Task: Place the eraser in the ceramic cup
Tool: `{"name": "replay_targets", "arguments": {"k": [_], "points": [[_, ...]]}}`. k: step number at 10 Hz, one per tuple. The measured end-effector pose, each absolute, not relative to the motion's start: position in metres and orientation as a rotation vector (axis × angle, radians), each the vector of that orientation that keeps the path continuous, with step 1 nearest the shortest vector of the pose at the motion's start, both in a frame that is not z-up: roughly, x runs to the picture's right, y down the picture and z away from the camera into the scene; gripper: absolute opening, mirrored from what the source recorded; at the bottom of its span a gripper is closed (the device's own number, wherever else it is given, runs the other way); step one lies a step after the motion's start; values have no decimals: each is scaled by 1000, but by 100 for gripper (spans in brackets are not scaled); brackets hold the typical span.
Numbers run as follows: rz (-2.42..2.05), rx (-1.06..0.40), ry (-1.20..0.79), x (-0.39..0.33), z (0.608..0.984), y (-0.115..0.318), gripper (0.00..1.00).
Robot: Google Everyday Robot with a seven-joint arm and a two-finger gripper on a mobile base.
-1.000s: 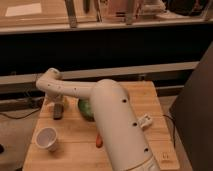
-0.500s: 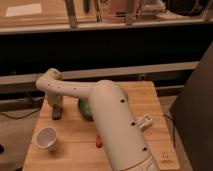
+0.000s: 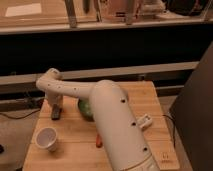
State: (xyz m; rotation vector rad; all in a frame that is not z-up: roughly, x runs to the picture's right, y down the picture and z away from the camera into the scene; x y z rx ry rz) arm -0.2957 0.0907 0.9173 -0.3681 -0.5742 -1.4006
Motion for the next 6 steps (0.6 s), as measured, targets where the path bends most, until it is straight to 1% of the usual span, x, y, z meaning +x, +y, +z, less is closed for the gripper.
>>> {"name": "replay_targets", "arguments": {"k": [6], "points": [[-1285, -420, -625, -281, 898, 80, 0]]}}
